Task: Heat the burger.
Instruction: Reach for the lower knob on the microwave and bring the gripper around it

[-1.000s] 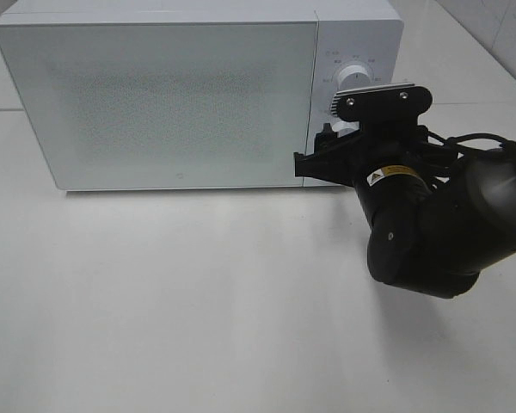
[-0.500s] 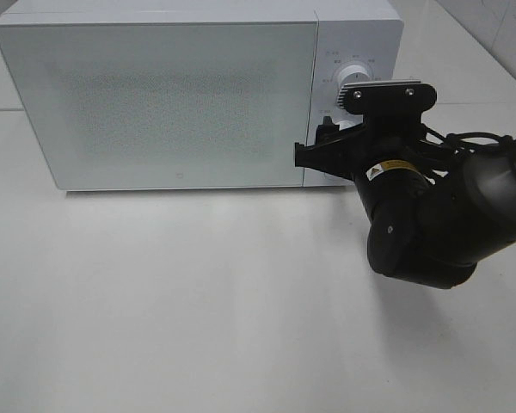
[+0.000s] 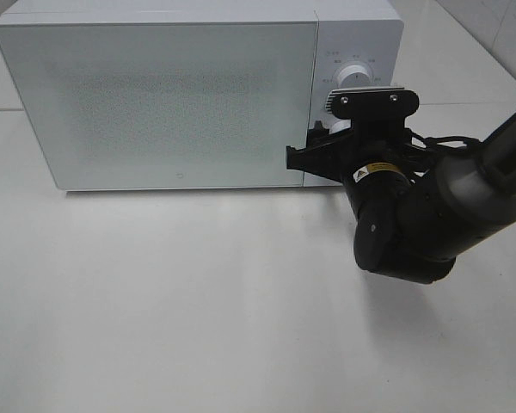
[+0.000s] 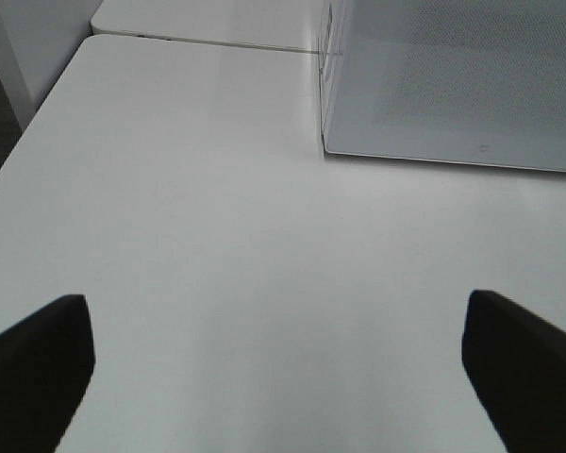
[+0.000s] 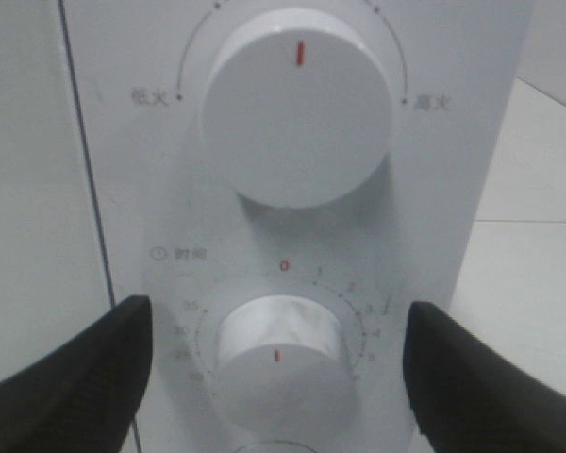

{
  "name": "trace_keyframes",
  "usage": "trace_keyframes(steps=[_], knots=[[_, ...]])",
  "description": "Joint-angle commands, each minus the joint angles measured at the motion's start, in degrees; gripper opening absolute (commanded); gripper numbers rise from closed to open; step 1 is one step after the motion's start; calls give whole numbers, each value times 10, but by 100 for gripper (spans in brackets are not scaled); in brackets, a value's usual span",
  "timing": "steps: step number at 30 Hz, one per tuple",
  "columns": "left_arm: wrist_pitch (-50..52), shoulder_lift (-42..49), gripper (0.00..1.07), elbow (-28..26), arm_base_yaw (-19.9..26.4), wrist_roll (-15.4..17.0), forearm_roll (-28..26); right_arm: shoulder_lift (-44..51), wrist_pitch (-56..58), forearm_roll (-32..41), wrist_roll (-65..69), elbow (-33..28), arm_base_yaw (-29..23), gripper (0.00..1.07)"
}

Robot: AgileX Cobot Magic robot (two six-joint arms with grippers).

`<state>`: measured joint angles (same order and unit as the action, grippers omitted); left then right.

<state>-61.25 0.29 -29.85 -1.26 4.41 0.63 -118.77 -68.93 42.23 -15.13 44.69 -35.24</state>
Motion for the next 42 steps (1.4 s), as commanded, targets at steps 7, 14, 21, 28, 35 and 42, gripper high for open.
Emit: trace_keyframes(steps=[7,14,21,28,35,42], knots=[[-1,3,98,1,2,-2,-2,-13,10,-10,21,17,12,74],[-1,3,98,1,2,-2,-2,-17,10,-15,28,23,12,74],[-1,3,98,1,2,-2,-2,-17,-14,-20,30,23,12,68],[-1,3,98,1,2,-2,-2,-17,-21,-20,32,23,12,38],[-1,3,98,1,2,-2,-2,-17,-34,-38,45,23,12,0],[-1,3,98,1,2,-2,-2,-17,-45,-48,64,23,12,0]])
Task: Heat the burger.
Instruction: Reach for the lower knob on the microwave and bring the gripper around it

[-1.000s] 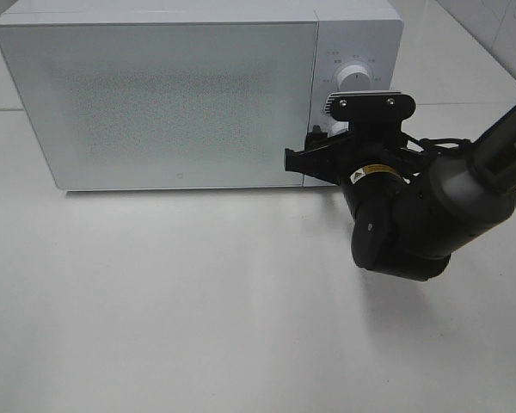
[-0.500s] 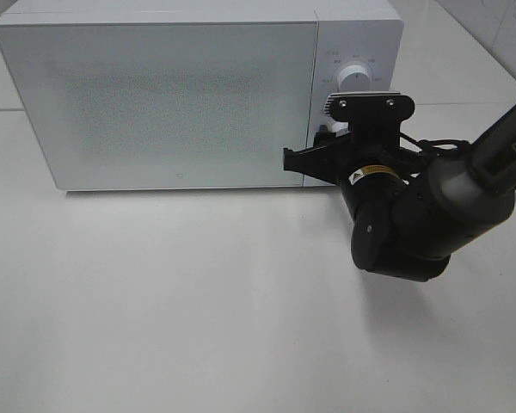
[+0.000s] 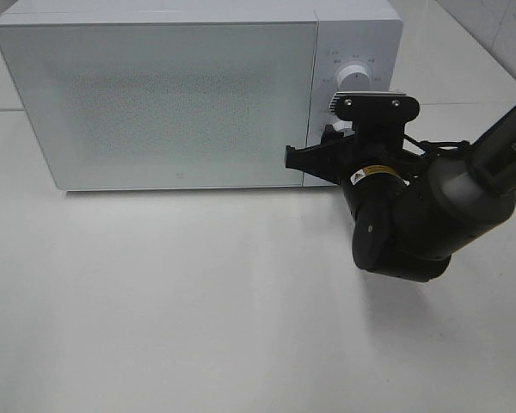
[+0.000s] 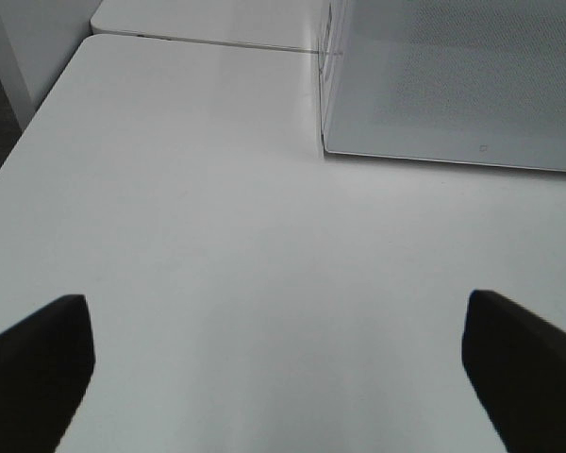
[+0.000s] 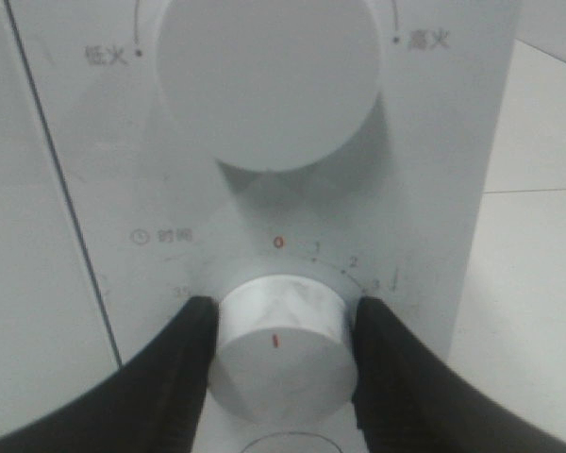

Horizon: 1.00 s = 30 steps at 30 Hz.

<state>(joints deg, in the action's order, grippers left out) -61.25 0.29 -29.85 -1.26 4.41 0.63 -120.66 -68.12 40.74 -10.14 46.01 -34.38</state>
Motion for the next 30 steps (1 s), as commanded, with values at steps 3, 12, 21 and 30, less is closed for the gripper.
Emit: trace_keyframes(steps=[3,12,21,30], knots=[[-1,3,98,1,2,-2,-2,2,-72,-38,21,10,3,0],[-1,3,98,1,2,-2,-2,2,-74,-66,183,10,3,0],[-1,3,98,1,2,-2,-2,2,-77,-101,414,10,3,0],[-1,3,98,1,2,-2,-2,2,-91,-122,667,10,3,0]])
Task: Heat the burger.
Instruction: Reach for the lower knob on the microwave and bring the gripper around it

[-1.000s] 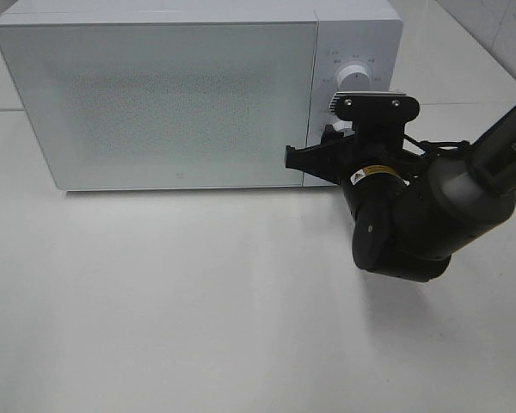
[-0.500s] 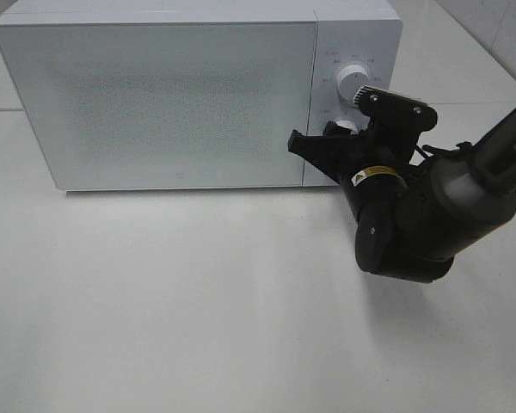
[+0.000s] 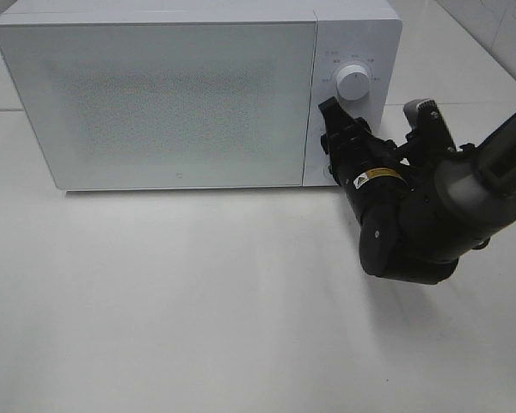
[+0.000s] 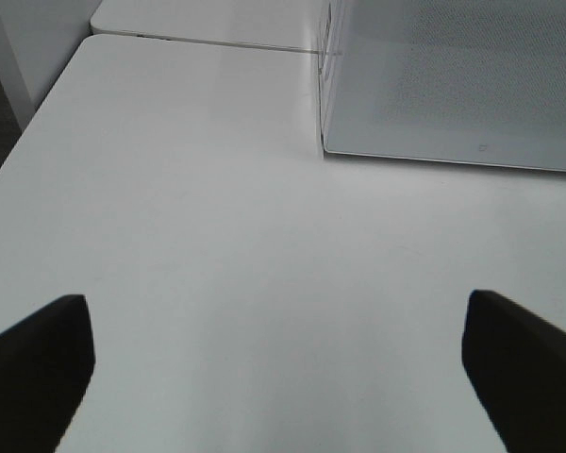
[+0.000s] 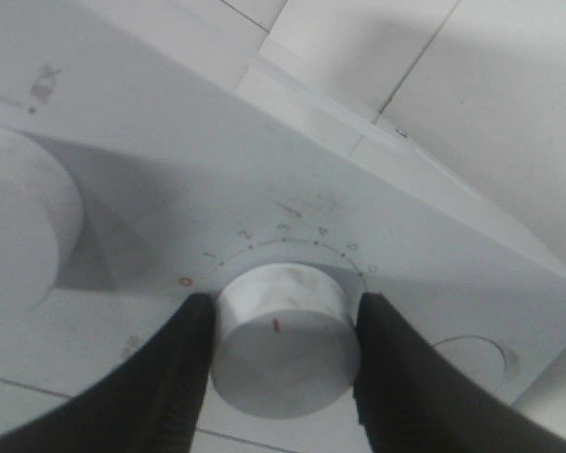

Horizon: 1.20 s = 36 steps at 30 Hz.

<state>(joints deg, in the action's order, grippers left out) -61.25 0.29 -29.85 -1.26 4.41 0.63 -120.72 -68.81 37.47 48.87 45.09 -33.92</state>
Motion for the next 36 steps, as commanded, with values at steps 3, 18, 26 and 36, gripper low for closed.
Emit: trace_keyframes(steps=[3,18,26,36], knots=[[-1,3,98,1,2,-2,-2,2,-84,-95,138,19,-1,0],[-1,3,98,1,2,-2,-2,2,-83,-77,402,19,-1,0],[-1,3,98,1,2,-2,-2,2,-85,-77,458,19,-1,0],[-1,3,98,1,2,-2,-2,2,-91,-76,468,19,-1,0]])
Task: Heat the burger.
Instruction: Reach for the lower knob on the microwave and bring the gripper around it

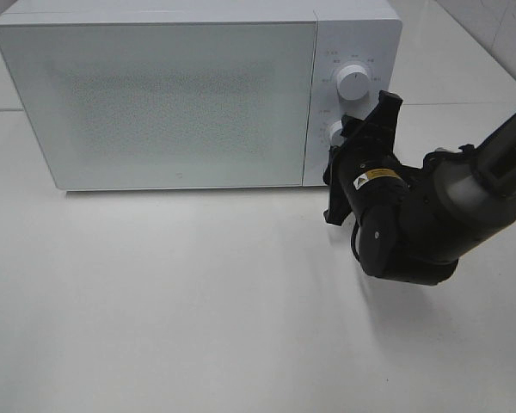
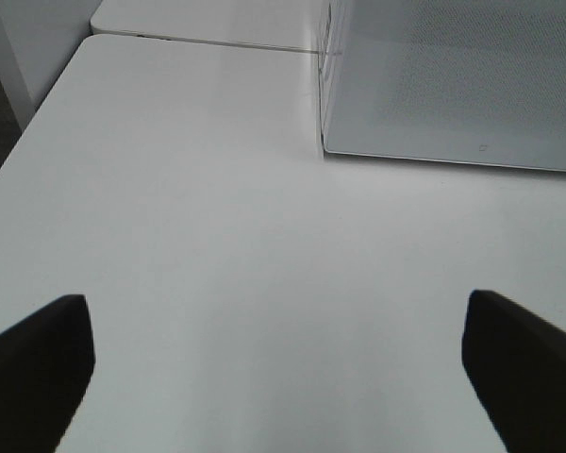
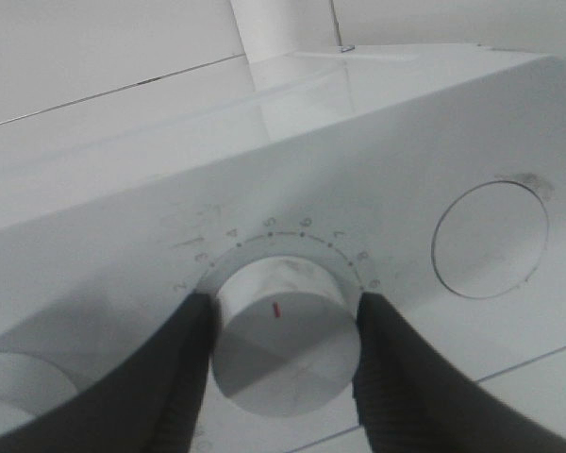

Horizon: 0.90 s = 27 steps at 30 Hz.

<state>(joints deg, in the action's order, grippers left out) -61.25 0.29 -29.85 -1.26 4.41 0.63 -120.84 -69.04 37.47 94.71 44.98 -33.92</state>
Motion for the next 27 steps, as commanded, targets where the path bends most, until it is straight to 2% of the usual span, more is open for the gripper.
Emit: trace_keyframes(steps=[1,10,18,21,23,26,27], knots=[[-1,3,98,1,2,-2,-2,3,-88,-76,10,21,-1,0],[-1,3,98,1,2,-2,-2,3,-89,-70,-5,21,-1,2],[-1,3,98,1,2,-2,-2,3,-93,-44,-16,21,-1,9],[-1,3,98,1,2,-2,-2,3,-93,-32,-26,21,-1,14],[-1,3,98,1,2,-2,-2,3,-95,-10,-44,21,-1,22],[-1,3,98,1,2,-2,-2,3,-97,-2,-49,21,-1,24],[-1,3,98,1,2,-2,-2,3,-103,11,-55,21,-1,30]])
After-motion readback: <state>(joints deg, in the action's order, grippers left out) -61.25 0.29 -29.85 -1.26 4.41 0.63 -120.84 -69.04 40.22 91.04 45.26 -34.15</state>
